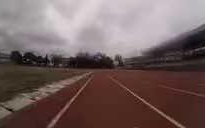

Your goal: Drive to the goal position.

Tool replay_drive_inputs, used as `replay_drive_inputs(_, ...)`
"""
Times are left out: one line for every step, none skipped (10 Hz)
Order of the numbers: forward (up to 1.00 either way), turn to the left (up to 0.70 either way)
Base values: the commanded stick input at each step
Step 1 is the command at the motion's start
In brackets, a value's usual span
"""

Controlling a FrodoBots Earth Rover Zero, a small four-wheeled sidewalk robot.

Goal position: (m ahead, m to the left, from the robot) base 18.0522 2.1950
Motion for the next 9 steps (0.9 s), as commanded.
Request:
replay_drive_inputs(1.00, 0.00)
replay_drive_inputs(1.00, 0.00)
replay_drive_inputs(1.00, 0.00)
replay_drive_inputs(1.00, 0.00)
replay_drive_inputs(1.00, 0.00)
replay_drive_inputs(1.00, 0.00)
replay_drive_inputs(1.00, 0.00)
replay_drive_inputs(1.00, 0.00)
replay_drive_inputs(1.00, 0.00)
